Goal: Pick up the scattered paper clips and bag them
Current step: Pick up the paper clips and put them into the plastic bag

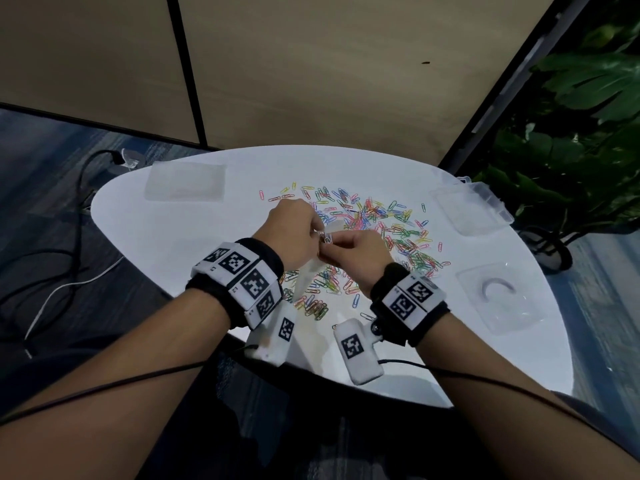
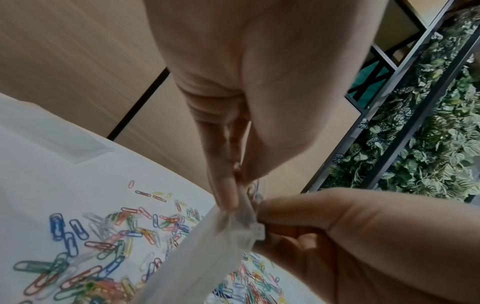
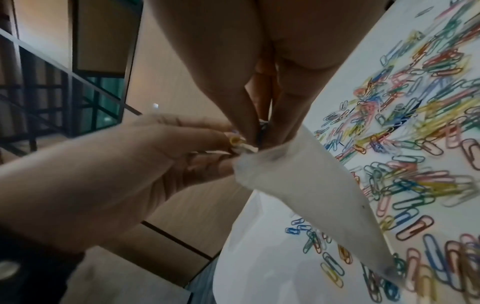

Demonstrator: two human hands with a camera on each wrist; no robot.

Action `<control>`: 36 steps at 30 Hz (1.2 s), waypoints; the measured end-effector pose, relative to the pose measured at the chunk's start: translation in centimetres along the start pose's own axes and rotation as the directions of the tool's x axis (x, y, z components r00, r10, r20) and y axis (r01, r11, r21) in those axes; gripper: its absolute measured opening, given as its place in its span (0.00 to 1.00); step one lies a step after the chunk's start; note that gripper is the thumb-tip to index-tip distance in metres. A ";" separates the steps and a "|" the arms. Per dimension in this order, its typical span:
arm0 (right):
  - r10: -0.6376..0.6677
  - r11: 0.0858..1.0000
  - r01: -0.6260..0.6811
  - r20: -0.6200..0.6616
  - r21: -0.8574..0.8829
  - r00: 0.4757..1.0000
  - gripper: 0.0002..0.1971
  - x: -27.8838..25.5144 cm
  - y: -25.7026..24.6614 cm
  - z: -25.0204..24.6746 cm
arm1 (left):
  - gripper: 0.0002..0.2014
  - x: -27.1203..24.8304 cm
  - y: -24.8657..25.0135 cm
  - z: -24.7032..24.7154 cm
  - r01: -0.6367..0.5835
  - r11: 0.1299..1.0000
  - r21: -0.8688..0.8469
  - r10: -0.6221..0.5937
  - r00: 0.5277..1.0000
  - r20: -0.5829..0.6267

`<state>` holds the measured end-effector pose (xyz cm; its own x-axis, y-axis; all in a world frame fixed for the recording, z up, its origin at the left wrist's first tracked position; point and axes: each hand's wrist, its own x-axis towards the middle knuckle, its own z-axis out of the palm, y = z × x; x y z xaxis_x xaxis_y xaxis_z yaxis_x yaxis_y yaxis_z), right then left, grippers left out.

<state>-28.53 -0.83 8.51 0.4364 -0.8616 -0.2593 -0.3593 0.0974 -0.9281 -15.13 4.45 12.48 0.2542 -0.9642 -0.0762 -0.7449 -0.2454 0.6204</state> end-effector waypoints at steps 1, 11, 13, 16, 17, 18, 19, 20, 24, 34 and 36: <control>-0.017 0.997 0.016 -0.011 -0.079 1.000 0.06 0.2 0.4 0.1 | 0.11 0.0 0.1 0.2 0.007 1.000 -0.006 -0.006 1.000 0.006; -0.144 0.840 0.113 -0.018 -0.530 0.989 0.10 0.5 -0.8 -0.1 | 0.13 -0.2 0.6 0.5 -0.011 0.999 -0.050 0.011 1.000 -0.004; -0.149 0.809 0.126 0.006 -0.574 0.989 0.11 0.4 -1.0 -0.2 | 0.13 -0.3 0.7 0.4 -0.008 0.998 -0.059 0.007 1.000 -0.017; -0.222 0.746 0.186 0.025 -0.639 0.975 0.11 0.4 -1.3 -0.3 | 0.14 -0.3 0.7 0.3 -0.014 0.998 -0.058 0.013 1.000 -0.015; -0.234 0.732 0.205 0.042 -0.650 0.971 0.12 0.3 -1.3 -0.2 | 0.14 -0.3 0.7 0.3 -0.019 0.998 -0.053 0.019 1.000 -0.003; -0.228 0.730 0.217 0.068 -0.648 0.971 0.14 0.3 -1.3 -0.2 | 0.14 -0.3 0.6 0.3 -0.022 0.999 -0.048 0.022 1.000 0.012; -0.221 0.722 0.229 0.096 -0.653 0.970 0.15 0.2 -1.3 -0.3 | 0.14 -0.3 0.5 0.3 -0.025 0.999 -0.043 0.026 0.999 0.022; -0.217 0.710 0.248 0.130 -0.659 0.967 0.15 0.2 -1.3 -0.3 | 0.14 -0.4 0.5 0.3 -0.026 0.999 -0.038 0.027 0.999 0.027; -0.298 0.840 0.323 0.128 -0.435 0.946 0.13 -0.3 -1.9 -1.6 | 0.13 -0.3 0.3 -0.3 -0.012 0.999 -0.049 0.011 1.000 -0.027; 0.272 0.558 -0.111 0.055 -0.823 0.961 0.42 -2.2 9.9 -5.8 | 0.16 -0.9 -3.0 -2.9 0.064 0.998 -0.020 -0.065 0.995 -0.077; 0.206 0.642 -0.066 0.089 -0.764 0.974 0.42 -2.9 11.6 -4.4 | 0.16 -1.2 -3.4 -3.5 0.076 0.997 -0.016 -0.077 0.993 -0.093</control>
<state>-37.60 0.64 -0.31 0.4251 -0.7749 -0.4678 -0.8893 -0.2614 -0.3752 -10.70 6.81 13.20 0.3667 -0.9289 -0.0512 -0.7138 -0.3162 0.6250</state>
